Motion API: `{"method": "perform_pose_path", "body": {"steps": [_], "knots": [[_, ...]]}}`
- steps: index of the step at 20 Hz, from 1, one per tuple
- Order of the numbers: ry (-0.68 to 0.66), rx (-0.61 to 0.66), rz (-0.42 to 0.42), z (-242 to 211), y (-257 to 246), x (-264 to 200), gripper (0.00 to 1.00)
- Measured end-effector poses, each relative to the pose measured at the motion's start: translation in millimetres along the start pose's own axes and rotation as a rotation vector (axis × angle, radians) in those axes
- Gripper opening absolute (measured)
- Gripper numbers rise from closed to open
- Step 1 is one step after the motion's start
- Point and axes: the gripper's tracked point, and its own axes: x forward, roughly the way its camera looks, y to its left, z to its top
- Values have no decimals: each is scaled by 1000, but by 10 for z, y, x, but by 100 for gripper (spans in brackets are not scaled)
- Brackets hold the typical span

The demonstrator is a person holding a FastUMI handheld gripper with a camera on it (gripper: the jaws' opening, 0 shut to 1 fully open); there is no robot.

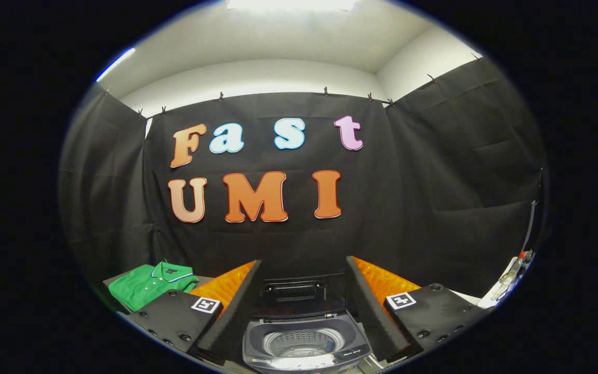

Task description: Put the clothes into the washing machine and then close the washing machine lid.

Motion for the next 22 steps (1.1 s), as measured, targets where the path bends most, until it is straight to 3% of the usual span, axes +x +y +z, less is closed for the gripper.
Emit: {"method": "perform_pose_path", "body": {"steps": [4, 14, 22], "knots": [[-30, 5, 85, 117, 522, 102, 100], [11, 35, 398, -107, 2585, 420, 100], [195, 138, 435, -798, 3803, 682, 100]]}}
